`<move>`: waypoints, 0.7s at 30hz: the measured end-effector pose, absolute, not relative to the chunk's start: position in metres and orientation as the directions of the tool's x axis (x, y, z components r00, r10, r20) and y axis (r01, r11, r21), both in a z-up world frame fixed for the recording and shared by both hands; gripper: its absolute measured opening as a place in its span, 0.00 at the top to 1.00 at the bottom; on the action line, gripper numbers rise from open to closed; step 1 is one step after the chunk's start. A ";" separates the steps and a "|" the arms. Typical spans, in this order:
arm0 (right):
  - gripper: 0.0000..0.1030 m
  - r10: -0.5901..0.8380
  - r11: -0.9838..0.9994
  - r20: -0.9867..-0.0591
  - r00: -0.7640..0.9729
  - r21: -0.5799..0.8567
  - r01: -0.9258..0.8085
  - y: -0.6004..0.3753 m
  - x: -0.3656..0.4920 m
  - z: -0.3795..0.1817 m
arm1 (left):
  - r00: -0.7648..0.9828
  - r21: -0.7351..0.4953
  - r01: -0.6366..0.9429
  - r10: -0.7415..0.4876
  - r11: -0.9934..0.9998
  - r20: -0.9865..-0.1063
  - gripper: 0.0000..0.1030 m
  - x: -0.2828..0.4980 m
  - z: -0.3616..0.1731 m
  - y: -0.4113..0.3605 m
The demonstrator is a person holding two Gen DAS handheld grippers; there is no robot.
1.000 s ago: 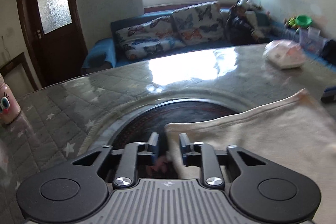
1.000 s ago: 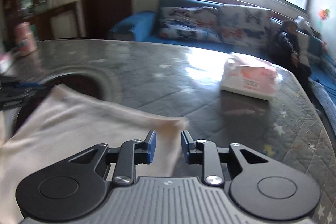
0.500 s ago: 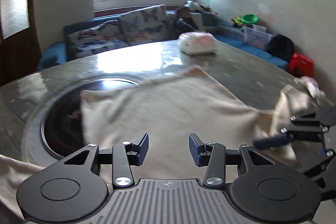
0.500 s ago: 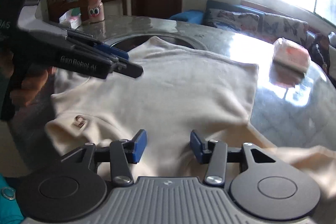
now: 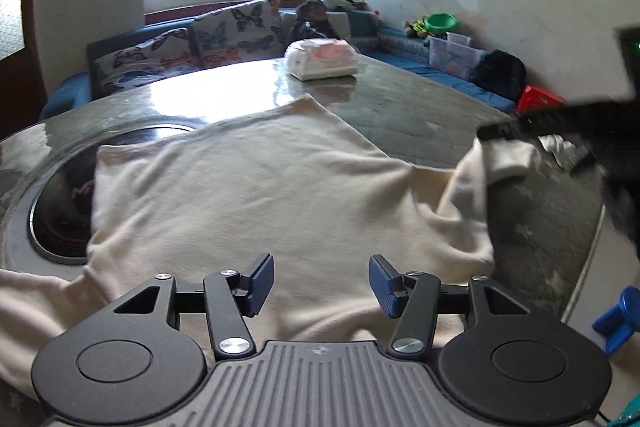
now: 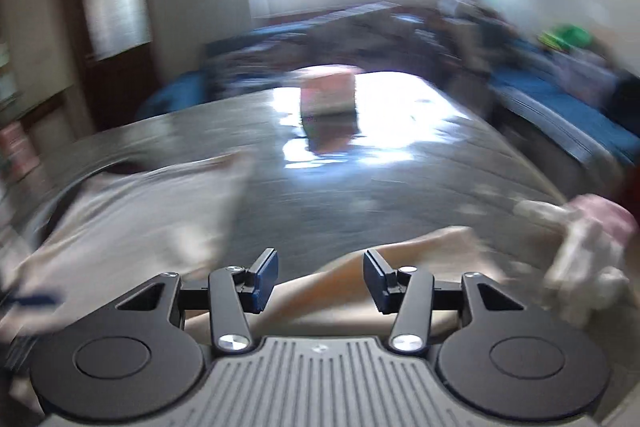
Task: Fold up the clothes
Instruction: 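Pull the sweatshirt flat with both grippers and release, lifting the right gripper away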
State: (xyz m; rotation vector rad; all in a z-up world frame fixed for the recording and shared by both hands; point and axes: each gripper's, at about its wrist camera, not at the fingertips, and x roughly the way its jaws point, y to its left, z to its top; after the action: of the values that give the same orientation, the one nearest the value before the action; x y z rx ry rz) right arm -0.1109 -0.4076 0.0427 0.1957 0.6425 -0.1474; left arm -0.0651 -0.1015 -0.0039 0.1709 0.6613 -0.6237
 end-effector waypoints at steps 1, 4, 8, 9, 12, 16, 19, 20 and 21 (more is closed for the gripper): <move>0.53 -0.105 0.960 -0.615 0.781 0.142 0.241 -0.419 -0.106 0.041 | 0.611 -0.045 0.594 -0.487 0.803 -0.624 0.45 -0.066 -0.005 -0.103; 0.53 -0.133 0.918 -0.656 0.743 0.201 0.342 -0.443 -0.091 0.033 | 0.607 -0.044 0.597 -0.487 0.801 -0.628 0.44 -0.068 -0.008 -0.103; 0.51 -0.143 0.898 -0.686 0.714 0.214 0.385 -0.450 -0.080 0.023 | 0.605 -0.046 0.599 -0.489 0.800 -0.629 0.43 -0.069 -0.008 -0.103; 0.48 -0.148 0.902 -0.689 0.710 0.201 0.383 -0.447 -0.078 0.021 | 0.605 -0.045 0.600 -0.490 0.799 -0.628 0.42 -0.069 -0.009 -0.104; 0.46 -0.174 0.923 -0.696 0.696 0.131 0.362 -0.431 -0.072 0.018 | 0.604 -0.041 0.604 -0.491 0.796 -0.627 0.39 -0.070 -0.009 -0.105; 0.73 -0.245 0.942 -0.697 0.674 -0.006 0.336 -0.410 -0.068 0.019 | 0.604 -0.044 0.606 -0.496 0.794 -0.624 0.36 -0.072 -0.010 -0.106; 0.93 -0.246 0.947 -0.698 0.673 -0.023 0.321 -0.409 -0.068 0.021 | 0.604 -0.048 0.609 -0.502 0.792 -0.619 0.34 -0.073 -0.011 -0.105; 0.94 -0.240 0.948 -0.696 0.676 -0.017 0.319 -0.410 -0.070 0.022 | 0.604 -0.046 0.611 -0.503 0.790 -0.618 0.33 -0.074 -0.011 -0.105; 0.95 -0.229 0.950 -0.689 0.688 -0.002 0.313 -0.411 -0.072 0.025 | 0.604 -0.045 0.612 -0.504 0.789 -0.617 0.33 -0.074 -0.011 -0.105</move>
State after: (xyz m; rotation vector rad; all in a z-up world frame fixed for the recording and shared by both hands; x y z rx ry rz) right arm -0.0716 -0.4112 0.0246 0.1189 0.7533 -0.3042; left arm -0.0741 -0.1047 -0.0115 0.1777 0.6562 -0.6499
